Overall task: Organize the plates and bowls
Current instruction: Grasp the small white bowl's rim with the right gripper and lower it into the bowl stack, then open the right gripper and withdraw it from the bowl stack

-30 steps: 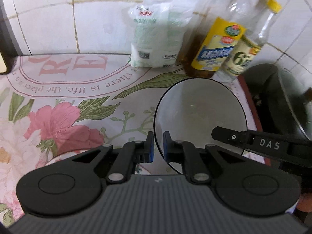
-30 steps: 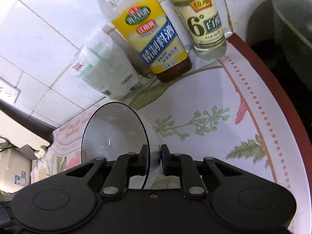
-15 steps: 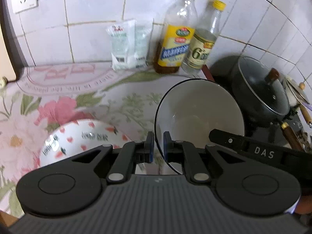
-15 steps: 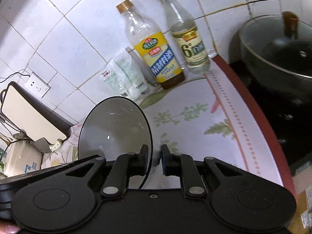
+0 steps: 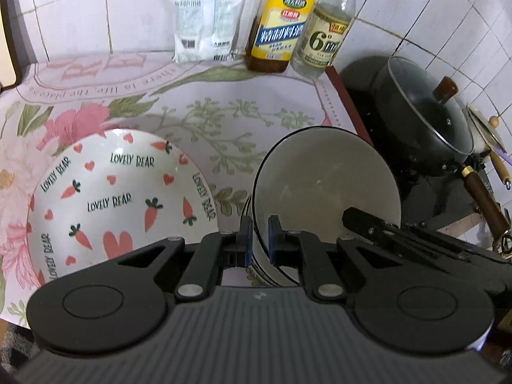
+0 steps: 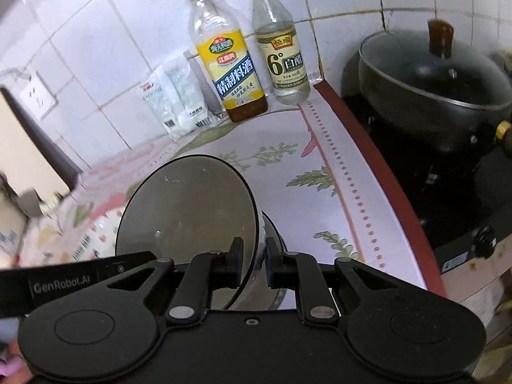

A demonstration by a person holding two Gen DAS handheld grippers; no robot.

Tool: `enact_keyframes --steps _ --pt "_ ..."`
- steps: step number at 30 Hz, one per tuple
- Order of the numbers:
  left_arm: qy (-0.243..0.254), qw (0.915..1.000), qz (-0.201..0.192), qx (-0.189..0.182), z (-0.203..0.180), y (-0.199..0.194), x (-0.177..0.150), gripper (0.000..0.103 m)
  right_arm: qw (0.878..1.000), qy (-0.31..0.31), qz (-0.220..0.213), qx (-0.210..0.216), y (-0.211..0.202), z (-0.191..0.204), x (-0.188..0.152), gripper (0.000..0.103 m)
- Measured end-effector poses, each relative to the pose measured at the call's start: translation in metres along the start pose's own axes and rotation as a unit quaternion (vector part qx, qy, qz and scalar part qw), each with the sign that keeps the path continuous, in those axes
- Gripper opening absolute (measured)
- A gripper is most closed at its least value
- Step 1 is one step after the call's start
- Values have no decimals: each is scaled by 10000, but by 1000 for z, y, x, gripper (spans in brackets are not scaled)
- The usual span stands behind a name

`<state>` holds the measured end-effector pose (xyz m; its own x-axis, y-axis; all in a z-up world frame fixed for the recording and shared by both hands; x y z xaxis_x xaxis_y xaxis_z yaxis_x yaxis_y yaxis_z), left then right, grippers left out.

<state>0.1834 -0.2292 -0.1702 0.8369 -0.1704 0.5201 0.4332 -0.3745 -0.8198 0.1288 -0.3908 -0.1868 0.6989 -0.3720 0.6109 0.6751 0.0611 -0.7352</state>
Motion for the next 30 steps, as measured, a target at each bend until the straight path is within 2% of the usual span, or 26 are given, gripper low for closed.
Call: enact_keyframes --steps 9,24,30 --pt "26 9997 208 130 -1 8 -10 8 9930 -1022 -377 -454 -2 17 -11 18" --pt "-165 9995 242 94 5 9 -15 9 9847 -1473 -672 -650 -7 26 -23 20" --pt "-244 9994 242 84 4 13 -18 9 9721 -1937 -904 -964 -9 33 -28 22"
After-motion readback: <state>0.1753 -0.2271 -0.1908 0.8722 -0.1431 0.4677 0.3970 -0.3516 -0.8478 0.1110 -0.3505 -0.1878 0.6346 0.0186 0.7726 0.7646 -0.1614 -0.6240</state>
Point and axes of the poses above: each gripper's, at about its wrist camera, not at the fingertips, and y roughly the way its jaws point, z to its left, x to its top, the point moved 4 cm from there along y, roughly the way its jaws point, and after that the axes turned 2 degrees about y, right-handed, at the moved point
